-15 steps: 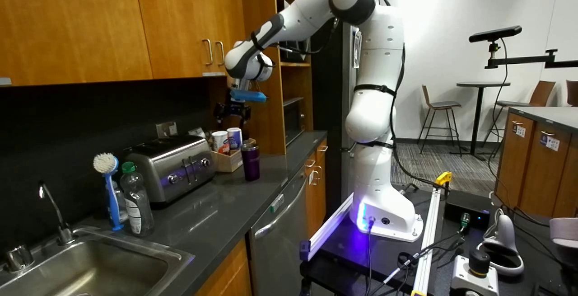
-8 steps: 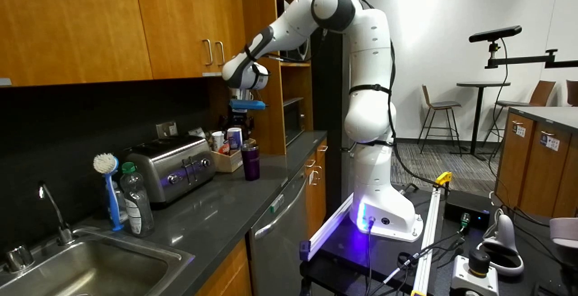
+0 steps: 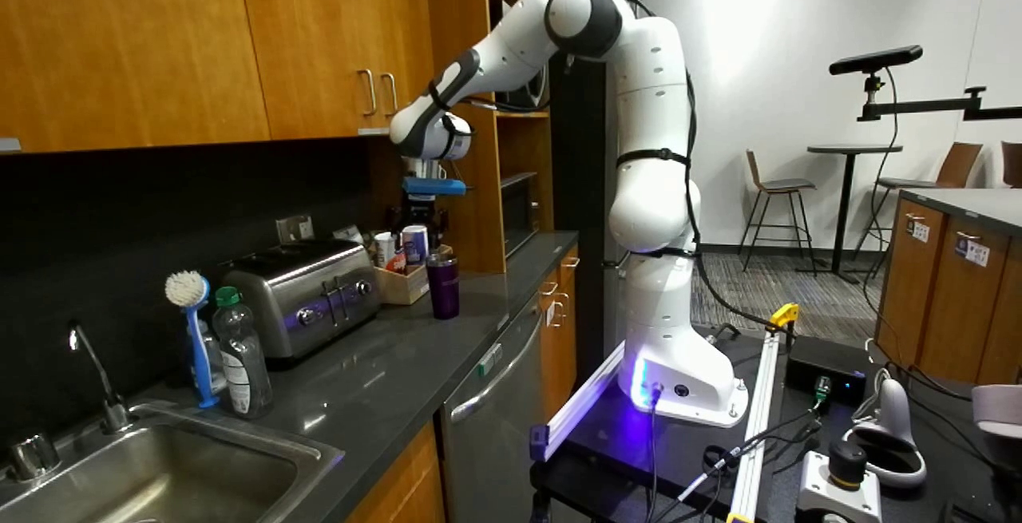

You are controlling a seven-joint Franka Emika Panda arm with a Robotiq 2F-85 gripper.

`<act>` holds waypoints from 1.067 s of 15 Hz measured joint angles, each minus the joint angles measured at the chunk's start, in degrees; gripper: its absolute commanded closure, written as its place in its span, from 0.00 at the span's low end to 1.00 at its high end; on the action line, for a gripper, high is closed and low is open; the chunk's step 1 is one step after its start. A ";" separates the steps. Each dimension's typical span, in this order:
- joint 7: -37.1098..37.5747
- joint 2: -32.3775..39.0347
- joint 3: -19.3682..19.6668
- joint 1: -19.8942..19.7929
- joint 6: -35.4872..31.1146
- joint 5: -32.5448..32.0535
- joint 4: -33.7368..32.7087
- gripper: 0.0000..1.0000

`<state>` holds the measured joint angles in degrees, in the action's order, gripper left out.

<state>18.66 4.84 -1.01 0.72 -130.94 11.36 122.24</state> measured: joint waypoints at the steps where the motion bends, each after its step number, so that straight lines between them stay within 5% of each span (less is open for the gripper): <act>1: 0.00 0.06 0.00 0.00 0.05 0.08 0.00 0.00; 16: 1.02 6.85 0.84 -0.13 1.15 2.30 -4.63 0.00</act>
<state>19.67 11.69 -0.17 0.58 -129.79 13.66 117.61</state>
